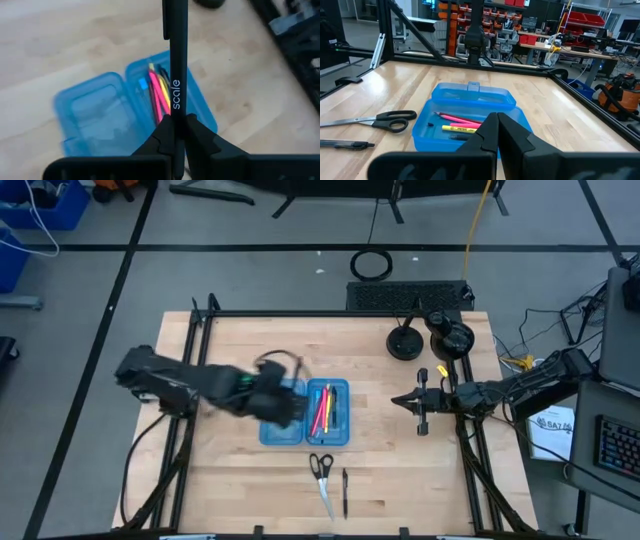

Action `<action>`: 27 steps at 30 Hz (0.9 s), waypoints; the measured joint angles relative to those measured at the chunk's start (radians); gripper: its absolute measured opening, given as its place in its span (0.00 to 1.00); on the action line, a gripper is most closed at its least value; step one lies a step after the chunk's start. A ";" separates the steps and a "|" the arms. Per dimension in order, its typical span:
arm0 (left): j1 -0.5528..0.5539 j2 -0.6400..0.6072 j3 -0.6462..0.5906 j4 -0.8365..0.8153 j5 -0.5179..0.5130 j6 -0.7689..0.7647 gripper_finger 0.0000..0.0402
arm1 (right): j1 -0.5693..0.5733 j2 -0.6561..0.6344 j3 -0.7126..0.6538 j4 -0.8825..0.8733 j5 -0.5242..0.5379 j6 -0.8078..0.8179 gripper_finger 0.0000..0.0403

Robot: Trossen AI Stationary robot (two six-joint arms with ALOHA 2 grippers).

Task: Pick & place school supplies into a supply box
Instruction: Put the left black pen into the blue pencil box

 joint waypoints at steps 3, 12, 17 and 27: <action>0.073 0.098 -0.001 0.099 0.060 0.064 0.06 | 0.000 0.000 0.000 -0.001 0.000 -0.004 0.00; 0.157 0.367 -0.002 0.405 0.332 0.190 0.06 | 0.000 0.001 0.000 -0.042 0.000 0.004 0.00; 0.161 0.415 -0.002 0.414 0.365 0.162 0.06 | 0.000 0.000 0.000 -0.040 0.000 0.005 0.00; 0.172 0.413 -0.069 0.444 0.314 -0.004 0.06 | 0.000 0.000 0.000 0.000 0.030 -0.004 0.00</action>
